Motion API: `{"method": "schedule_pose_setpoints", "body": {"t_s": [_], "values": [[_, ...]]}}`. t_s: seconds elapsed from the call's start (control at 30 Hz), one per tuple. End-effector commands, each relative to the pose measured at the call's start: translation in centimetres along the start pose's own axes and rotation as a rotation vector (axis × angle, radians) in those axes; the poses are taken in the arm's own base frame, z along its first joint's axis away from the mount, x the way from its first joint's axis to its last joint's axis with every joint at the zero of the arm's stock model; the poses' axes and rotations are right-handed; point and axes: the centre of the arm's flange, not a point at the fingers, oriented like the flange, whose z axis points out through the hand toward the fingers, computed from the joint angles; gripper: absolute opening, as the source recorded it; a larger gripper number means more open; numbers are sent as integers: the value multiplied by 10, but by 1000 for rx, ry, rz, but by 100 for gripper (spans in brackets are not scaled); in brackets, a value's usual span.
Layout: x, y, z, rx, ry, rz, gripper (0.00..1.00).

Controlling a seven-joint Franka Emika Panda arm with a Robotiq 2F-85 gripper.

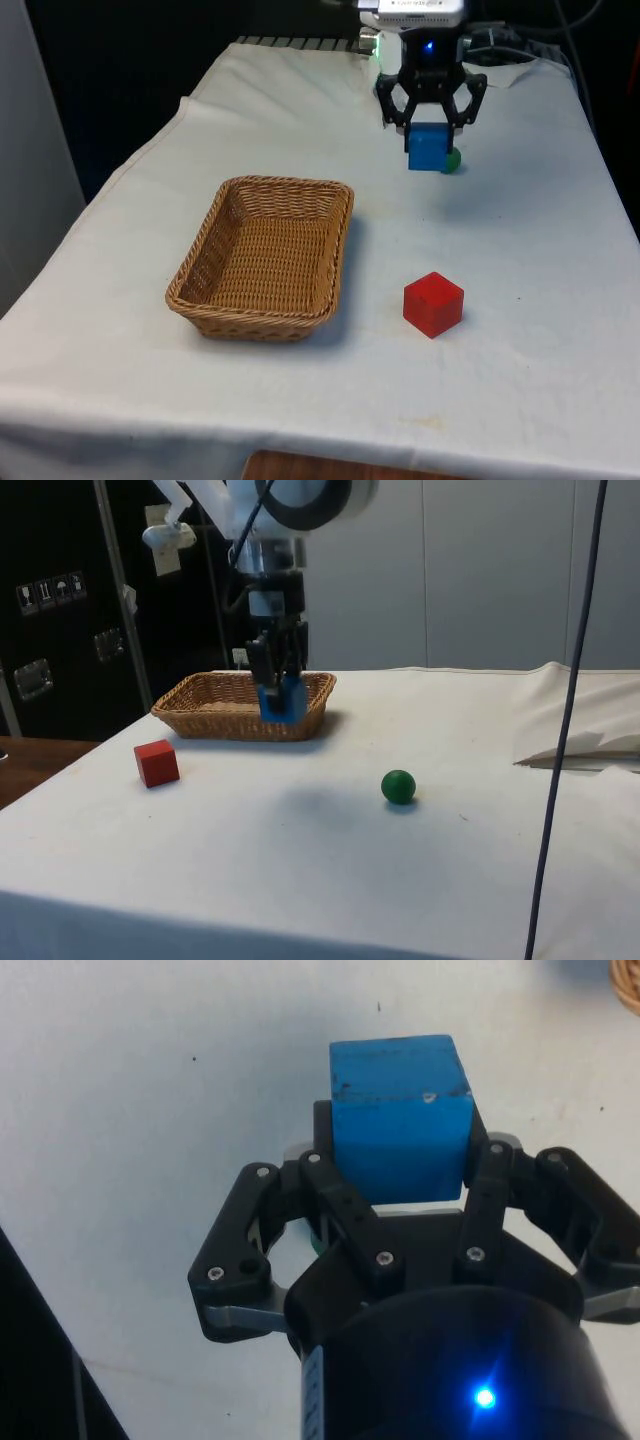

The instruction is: Place all non-red objects into the basket.

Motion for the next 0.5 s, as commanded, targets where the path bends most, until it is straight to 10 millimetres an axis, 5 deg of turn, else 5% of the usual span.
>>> {"method": "schedule_pose_setpoints", "body": {"t_s": [0.0, 0.47], "values": [[2, 2, -2, -8, -4, 7, 1], [21, 15, -3, -13, 9, 32, 1]]}}
